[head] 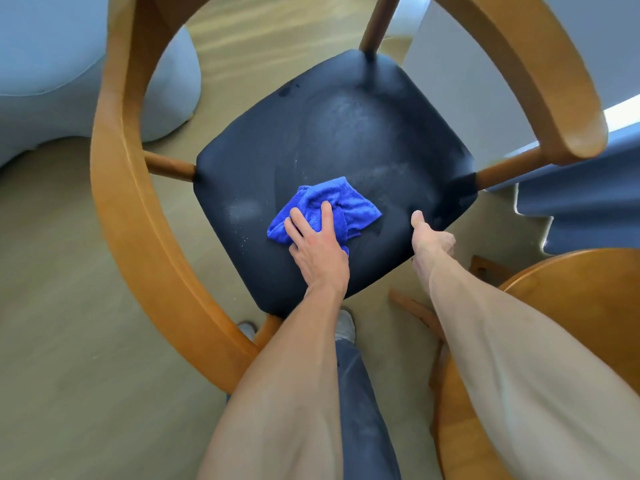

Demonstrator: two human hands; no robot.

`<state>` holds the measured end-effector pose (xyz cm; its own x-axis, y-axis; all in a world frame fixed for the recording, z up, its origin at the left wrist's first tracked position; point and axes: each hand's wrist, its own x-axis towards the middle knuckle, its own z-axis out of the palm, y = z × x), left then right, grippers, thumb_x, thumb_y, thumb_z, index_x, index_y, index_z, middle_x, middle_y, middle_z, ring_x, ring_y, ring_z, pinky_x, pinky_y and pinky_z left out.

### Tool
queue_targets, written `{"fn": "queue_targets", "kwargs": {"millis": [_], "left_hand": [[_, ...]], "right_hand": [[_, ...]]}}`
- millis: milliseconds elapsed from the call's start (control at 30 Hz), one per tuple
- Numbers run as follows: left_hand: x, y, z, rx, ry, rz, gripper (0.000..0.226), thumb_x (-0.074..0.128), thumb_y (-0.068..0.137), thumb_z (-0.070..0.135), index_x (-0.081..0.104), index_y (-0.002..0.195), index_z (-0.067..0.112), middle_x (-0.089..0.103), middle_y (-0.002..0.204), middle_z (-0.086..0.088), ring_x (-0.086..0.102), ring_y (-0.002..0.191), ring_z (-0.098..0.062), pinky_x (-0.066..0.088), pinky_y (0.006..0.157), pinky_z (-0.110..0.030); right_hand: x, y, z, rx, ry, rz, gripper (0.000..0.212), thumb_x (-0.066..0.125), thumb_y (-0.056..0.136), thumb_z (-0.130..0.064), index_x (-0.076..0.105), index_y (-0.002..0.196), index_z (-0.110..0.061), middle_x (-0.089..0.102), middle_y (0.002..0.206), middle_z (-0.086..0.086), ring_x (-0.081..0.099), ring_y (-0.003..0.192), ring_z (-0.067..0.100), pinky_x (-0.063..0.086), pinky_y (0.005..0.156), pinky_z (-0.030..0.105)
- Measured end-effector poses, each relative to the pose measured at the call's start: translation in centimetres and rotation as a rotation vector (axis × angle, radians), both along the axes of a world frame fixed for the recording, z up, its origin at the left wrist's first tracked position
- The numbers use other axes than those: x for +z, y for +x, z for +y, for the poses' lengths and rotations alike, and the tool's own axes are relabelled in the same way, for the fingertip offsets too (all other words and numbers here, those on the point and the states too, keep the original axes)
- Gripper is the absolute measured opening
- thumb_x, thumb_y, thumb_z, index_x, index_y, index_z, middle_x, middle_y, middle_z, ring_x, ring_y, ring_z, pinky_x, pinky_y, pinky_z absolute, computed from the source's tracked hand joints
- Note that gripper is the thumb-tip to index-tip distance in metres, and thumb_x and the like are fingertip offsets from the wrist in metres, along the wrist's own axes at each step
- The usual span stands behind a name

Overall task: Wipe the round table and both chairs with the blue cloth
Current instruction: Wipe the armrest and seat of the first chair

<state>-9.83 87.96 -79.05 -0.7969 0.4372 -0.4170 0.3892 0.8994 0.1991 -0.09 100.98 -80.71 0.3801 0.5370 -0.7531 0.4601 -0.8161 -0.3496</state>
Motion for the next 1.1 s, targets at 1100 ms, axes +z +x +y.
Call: {"fn": "queue_targets", "kwargs": {"millis": [1100], "left_hand": [[-0.1, -7.9, -16.6, 0.505, -0.087, 0.005, 0.081, 0.065, 0.091, 0.036, 0.016, 0.154, 0.023, 0.011, 0.155, -0.025, 0.022, 0.139, -0.041, 0.039, 0.104, -0.047]], "right_hand": [[0.6, -12.2, -18.6, 1.055, 0.712, -0.275, 0.057, 0.053, 0.076, -0.002, 0.054, 0.132, -0.010, 0.043, 0.147, 0.024, 0.040, 0.136, 0.038, 0.037, 0.104, 0.048]]}}
